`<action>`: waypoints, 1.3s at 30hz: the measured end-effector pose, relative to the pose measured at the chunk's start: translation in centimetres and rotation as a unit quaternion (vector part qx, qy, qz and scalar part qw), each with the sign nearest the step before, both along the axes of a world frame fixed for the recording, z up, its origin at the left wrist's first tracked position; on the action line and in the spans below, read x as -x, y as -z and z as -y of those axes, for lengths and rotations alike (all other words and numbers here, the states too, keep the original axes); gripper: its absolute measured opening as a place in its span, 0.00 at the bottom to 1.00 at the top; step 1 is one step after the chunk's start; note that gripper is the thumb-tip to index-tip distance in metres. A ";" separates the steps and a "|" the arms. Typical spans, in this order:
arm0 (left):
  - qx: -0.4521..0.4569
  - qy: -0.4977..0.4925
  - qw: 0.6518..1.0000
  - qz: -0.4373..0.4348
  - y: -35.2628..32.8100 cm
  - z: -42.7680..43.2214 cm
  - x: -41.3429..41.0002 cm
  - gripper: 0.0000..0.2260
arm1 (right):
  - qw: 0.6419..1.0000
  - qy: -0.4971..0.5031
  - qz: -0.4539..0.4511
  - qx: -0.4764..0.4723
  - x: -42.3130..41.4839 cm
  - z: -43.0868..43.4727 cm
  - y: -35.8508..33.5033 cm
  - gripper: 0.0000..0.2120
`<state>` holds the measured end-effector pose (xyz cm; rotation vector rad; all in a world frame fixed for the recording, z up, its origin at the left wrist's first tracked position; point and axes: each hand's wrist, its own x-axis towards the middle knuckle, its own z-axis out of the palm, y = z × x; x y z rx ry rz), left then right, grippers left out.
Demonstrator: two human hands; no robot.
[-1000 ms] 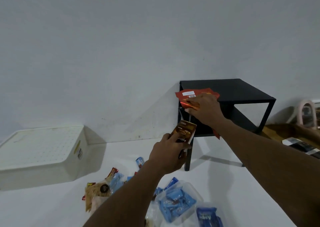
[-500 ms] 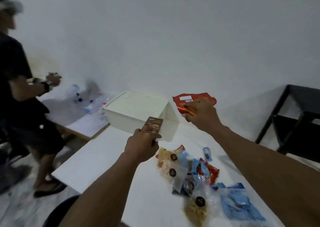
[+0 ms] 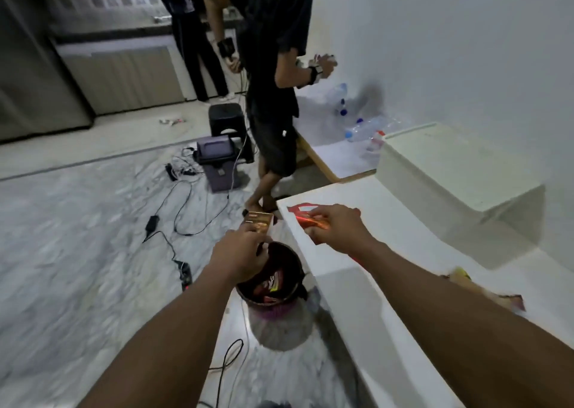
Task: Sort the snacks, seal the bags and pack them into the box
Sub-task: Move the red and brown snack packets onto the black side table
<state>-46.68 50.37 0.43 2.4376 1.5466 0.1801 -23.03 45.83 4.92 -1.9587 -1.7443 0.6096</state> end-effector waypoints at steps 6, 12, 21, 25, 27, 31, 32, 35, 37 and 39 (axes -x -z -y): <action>0.073 -0.079 0.994 -0.018 5.6 -4.3 7.1 0.17 | 0.989 -0.095 -0.007 0.109 7.1 -7.6 7.2 0.21; 0.155 -0.102 0.983 -0.002 12.8 -13.0 10.5 0.19 | 0.969 -0.093 0.008 0.230 11.3 -16.0 15.9 0.20; 0.276 -0.087 0.956 0.040 31.3 -22.0 9.0 0.19 | 0.940 0.017 -0.056 0.337 12.4 -22.4 37.2 0.18; 0.314 -0.101 0.942 0.057 40.7 -24.4 7.6 0.21 | 0.935 0.085 -0.061 0.339 11.4 -24.1 47.5 0.18; 0.329 -0.114 0.936 0.053 44.2 -25.4 7.0 0.20 | 0.929 0.114 -0.065 0.345 11.2 -24.9 51.0 0.19; 0.363 -0.103 0.924 0.063 48.7 -26.7 6.7 0.21 | 0.936 0.074 -0.087 0.334 11.5 -25.7 55.6 0.31; 0.367 -0.098 0.923 0.069 49.2 -26.9 6.7 0.21 | 0.940 0.056 -0.087 0.325 11.5 -25.9 56.0 0.31; 0.366 -0.088 0.923 0.082 49.0 -27.2 6.8 0.21 | 0.948 0.049 -0.078 0.305 11.7 -26.6 55.5 0.28; 0.366 -0.082 0.925 0.063 47.8 -27.6 7.0 0.21 | 0.939 0.063 -0.072 0.330 11.7 -26.9 54.0 0.21; 0.369 -0.078 0.925 0.040 45.7 -28.0 7.3 0.22 | 0.929 0.070 -0.074 0.355 11.6 -27.0 52.1 0.15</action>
